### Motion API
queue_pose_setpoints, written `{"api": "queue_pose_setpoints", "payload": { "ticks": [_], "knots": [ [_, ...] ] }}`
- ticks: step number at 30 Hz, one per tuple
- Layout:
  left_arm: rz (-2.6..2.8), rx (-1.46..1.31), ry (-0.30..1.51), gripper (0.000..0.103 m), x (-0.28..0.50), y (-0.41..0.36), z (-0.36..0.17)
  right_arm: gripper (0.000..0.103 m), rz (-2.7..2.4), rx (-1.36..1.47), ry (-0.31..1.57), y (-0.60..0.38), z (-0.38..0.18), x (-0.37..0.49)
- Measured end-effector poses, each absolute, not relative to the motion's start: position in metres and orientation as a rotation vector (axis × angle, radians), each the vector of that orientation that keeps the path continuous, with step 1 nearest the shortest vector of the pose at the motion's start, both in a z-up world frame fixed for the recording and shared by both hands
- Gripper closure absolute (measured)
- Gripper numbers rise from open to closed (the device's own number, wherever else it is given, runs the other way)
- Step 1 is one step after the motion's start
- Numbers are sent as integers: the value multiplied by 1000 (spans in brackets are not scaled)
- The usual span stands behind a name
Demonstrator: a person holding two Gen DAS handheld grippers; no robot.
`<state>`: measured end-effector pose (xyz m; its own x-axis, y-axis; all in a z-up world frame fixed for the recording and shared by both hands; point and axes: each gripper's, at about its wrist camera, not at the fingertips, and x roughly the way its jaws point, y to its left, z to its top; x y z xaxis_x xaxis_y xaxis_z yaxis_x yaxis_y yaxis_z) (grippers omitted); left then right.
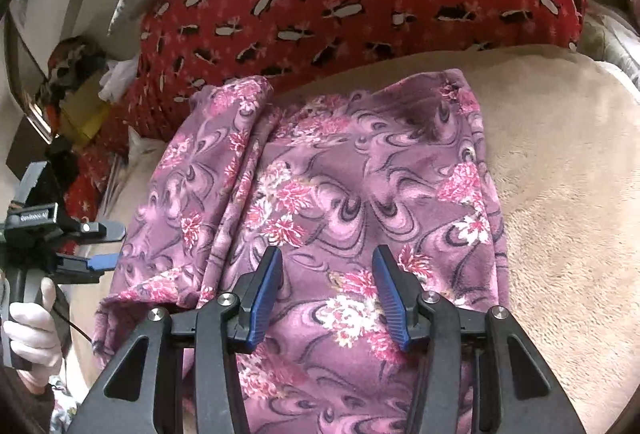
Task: Fold small clothes
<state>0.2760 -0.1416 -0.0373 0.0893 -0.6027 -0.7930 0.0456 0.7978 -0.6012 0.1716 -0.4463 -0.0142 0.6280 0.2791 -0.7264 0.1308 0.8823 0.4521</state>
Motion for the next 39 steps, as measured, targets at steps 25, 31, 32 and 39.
{"api": "queue_pose_setpoints", "payload": {
  "ticks": [25,31,32,39],
  "knots": [
    [-524,-547,1423,42,287,-134,-61,76,272,386,925,-350,11,222],
    [-542,-533,1396,42,279,-139,-42,90,286,360,829,-368,42,199],
    [-555,-516,1383,42,276,-144,-36,91,285,356,815,-374,47,194],
    [-564,-332,1365,42,258,-195,-27,91,156,418,798,-448,48,162]
  ]
}}
